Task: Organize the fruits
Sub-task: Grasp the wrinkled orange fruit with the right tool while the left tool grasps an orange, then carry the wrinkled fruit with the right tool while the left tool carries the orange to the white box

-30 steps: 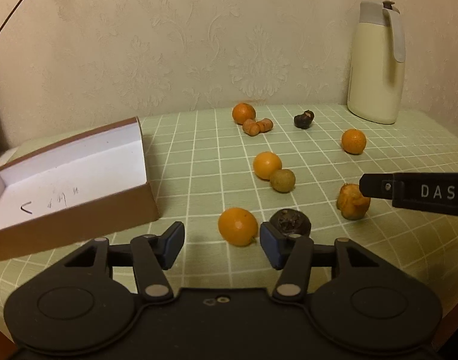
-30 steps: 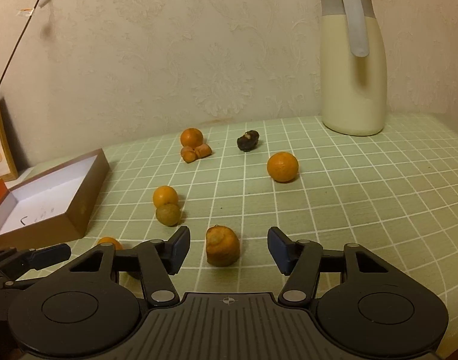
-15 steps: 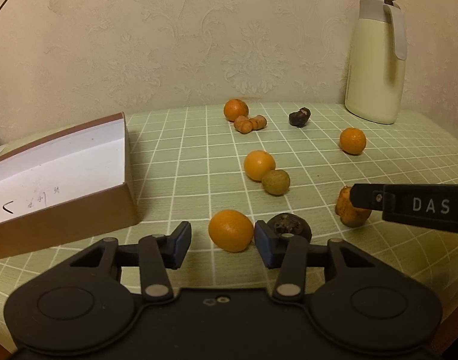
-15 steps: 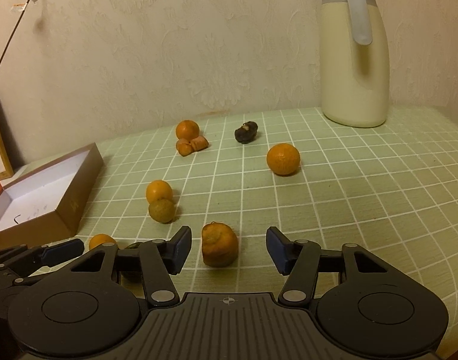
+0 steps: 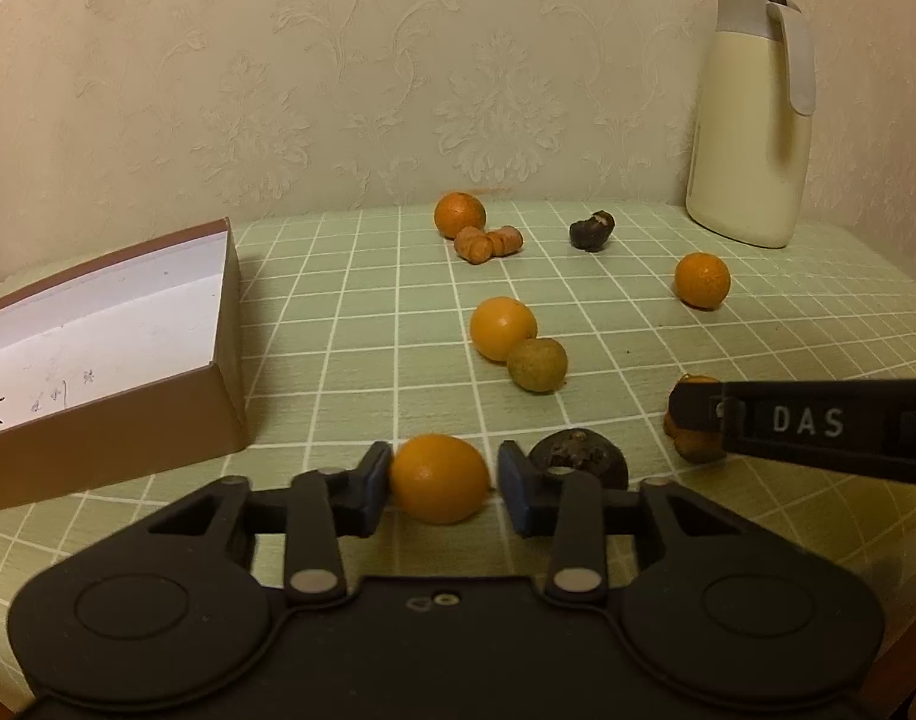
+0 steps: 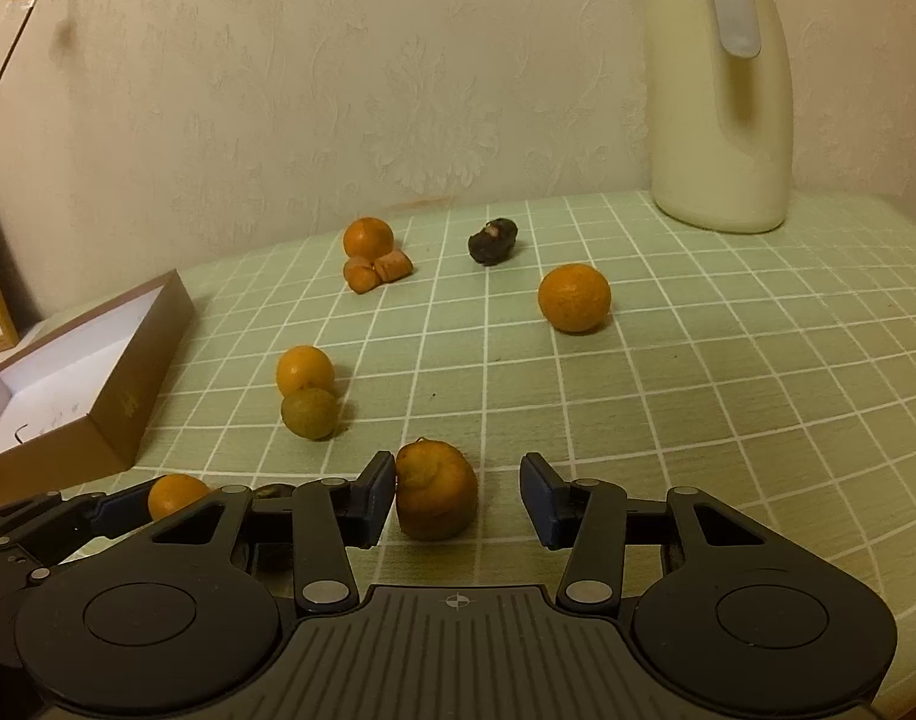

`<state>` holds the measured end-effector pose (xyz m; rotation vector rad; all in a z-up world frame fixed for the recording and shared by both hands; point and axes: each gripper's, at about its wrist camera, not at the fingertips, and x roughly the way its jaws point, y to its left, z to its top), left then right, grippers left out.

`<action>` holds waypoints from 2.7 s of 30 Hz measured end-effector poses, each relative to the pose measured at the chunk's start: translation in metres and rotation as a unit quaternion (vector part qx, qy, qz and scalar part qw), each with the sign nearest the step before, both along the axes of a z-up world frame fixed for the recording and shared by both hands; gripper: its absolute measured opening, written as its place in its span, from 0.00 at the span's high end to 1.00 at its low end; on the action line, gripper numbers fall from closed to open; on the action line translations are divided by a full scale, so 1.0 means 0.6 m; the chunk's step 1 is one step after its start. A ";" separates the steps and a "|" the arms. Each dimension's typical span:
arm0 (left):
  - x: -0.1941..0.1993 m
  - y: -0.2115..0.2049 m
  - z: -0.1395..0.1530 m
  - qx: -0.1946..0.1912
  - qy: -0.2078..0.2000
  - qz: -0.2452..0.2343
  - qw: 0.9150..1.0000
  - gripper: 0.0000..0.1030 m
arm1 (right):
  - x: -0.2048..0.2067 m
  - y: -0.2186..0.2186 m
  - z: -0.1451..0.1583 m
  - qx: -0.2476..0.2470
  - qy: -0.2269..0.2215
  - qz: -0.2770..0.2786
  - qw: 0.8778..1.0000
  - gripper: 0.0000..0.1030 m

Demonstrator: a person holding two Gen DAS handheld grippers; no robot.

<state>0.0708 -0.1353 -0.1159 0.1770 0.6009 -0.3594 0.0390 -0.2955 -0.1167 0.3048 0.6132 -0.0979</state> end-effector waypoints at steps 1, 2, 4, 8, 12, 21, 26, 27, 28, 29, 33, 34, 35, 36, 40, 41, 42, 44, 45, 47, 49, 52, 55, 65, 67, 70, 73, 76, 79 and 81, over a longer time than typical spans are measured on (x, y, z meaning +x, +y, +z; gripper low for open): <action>-0.001 0.001 -0.001 -0.001 0.000 0.000 1.000 0.73 | 0.002 -0.001 -0.001 0.004 0.001 0.000 1.000 0.54; 0.000 0.003 -0.001 -0.005 0.001 0.001 1.000 0.73 | 0.004 -0.001 -0.002 0.006 0.001 0.001 1.000 0.54; -0.001 0.006 0.000 -0.012 0.005 0.001 1.000 0.73 | 0.007 0.000 -0.004 0.008 0.000 0.004 1.000 0.55; -0.006 0.008 -0.002 -0.009 -0.001 0.000 1.000 0.73 | 0.010 0.011 -0.006 -0.014 0.001 0.012 1.000 0.59; -0.019 -0.001 -0.006 0.019 -0.025 -0.001 1.000 0.70 | 0.011 0.026 -0.008 -0.046 0.002 0.017 0.999 0.62; -0.029 0.001 -0.007 0.013 -0.033 0.007 0.999 0.73 | 0.007 0.031 -0.008 -0.057 0.000 0.020 0.998 0.70; -0.028 0.009 -0.003 0.004 -0.028 0.012 1.000 0.74 | 0.003 0.031 -0.004 -0.049 -0.003 0.018 0.999 0.70; -0.027 0.012 -0.002 0.002 -0.027 0.012 1.000 0.74 | 0.002 0.030 -0.003 -0.049 -0.004 0.018 0.999 0.70; -0.026 0.014 -0.001 -0.001 -0.024 0.012 1.000 0.74 | 0.002 0.029 -0.003 -0.048 -0.005 0.018 0.999 0.70; -0.024 0.017 0.000 -0.004 -0.022 0.014 1.000 0.74 | 0.002 0.028 -0.003 -0.046 -0.005 0.017 0.999 0.70; -0.024 0.022 0.004 -0.011 -0.018 0.017 1.000 0.74 | -0.001 0.028 0.001 -0.042 -0.005 0.017 0.999 0.70; -0.025 0.023 0.007 -0.011 -0.021 0.017 1.000 0.74 | -0.003 0.029 0.003 -0.042 -0.006 0.018 0.999 0.70; -0.027 0.025 0.009 -0.011 -0.023 0.016 1.000 0.74 | -0.004 0.030 0.005 -0.043 -0.009 0.019 0.999 0.70; -0.029 0.027 0.010 -0.009 -0.025 0.016 1.000 0.74 | -0.005 0.033 0.007 -0.044 -0.009 0.021 0.999 0.70; -0.035 0.040 0.022 -0.011 -0.031 0.021 0.999 0.74 | -0.012 0.038 0.015 -0.041 -0.012 0.027 0.999 0.70; -0.036 0.044 0.026 -0.011 -0.034 0.023 0.999 0.74 | -0.015 0.039 0.020 -0.041 -0.016 0.027 0.999 0.70; -0.038 0.048 0.030 -0.012 -0.036 0.026 0.999 0.74 | -0.017 0.040 0.024 -0.041 -0.019 0.029 0.999 0.70; -0.040 0.059 0.038 -0.017 -0.037 0.031 0.999 0.74 | -0.024 0.046 0.032 -0.041 -0.025 0.035 0.998 0.70; -0.043 0.065 0.042 -0.018 -0.039 0.034 0.999 0.74 | -0.026 0.049 0.036 -0.040 -0.028 0.038 0.998 0.70; -0.047 0.077 0.051 -0.020 -0.043 0.039 0.998 0.74 | -0.033 0.058 0.046 -0.037 -0.037 0.048 0.997 0.70; -0.052 0.091 0.060 -0.021 -0.048 0.044 0.998 0.74 | -0.040 0.071 0.056 -0.037 -0.047 0.060 0.996 0.70; -0.063 0.112 0.077 -0.025 -0.056 0.051 0.997 0.74 | -0.051 0.095 0.074 -0.038 -0.062 0.082 0.994 0.70; -0.073 0.135 0.093 -0.027 -0.066 0.060 0.996 0.74 | -0.060 0.120 0.089 -0.037 -0.074 0.107 0.991 0.70; -0.088 0.216 0.127 -0.032 -0.091 0.111 0.989 0.74 | -0.063 0.211 0.122 -0.033 -0.111 0.184 0.976 0.70; -0.087 0.235 0.134 -0.034 -0.095 0.125 0.987 0.74 | -0.062 0.225 0.128 -0.029 -0.119 0.193 0.973 0.70; -0.083 0.268 0.143 -0.040 -0.098 0.149 0.983 0.74 | -0.053 0.242 0.139 -0.024 -0.130 0.205 0.970 0.70; -0.078 0.298 0.153 -0.045 -0.101 0.172 0.979 0.74 | -0.041 0.255 0.145 -0.021 -0.138 0.213 0.967 0.70; -0.073 0.325 0.160 -0.047 -0.105 0.191 0.975 0.74 | -0.025 0.267 0.148 -0.018 -0.141 0.221 0.965 0.70; -0.068 0.348 0.164 -0.038 -0.111 0.206 0.972 0.74 | -0.013 0.279 0.149 -0.017 -0.141 0.229 0.963 0.70; -0.062 0.363 0.166 -0.034 -0.113 0.214 0.970 0.74 | -0.001 0.287 0.148 -0.017 -0.141 0.234 0.962 0.70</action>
